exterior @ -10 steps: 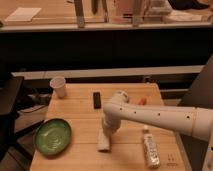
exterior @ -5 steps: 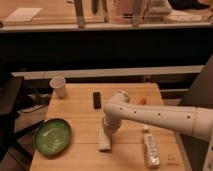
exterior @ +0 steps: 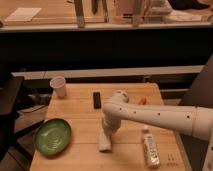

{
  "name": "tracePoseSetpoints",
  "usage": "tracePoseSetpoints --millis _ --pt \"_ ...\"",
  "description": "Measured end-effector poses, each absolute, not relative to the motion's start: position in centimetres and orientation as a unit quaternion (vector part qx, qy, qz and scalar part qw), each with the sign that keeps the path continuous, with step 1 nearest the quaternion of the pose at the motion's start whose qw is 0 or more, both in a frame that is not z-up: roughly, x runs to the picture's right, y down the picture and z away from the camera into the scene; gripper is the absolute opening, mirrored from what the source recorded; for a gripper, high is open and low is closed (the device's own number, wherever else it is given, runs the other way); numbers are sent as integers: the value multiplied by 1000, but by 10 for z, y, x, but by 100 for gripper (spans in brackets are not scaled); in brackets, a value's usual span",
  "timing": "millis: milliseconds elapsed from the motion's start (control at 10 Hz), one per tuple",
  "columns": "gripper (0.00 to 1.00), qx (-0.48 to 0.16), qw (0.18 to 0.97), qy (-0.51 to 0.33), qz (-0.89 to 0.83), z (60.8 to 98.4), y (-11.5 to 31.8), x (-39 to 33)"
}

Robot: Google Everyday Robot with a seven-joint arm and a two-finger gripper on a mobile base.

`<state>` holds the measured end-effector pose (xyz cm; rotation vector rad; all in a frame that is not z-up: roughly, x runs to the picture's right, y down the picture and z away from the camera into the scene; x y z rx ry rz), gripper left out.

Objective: Wipe the white sponge on the table

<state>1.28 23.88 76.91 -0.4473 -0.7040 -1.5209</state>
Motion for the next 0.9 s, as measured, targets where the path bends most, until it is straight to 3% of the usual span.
tracePoseSetpoints --millis 900 --pt "0 -191 641 -309 -676 767 240 14"
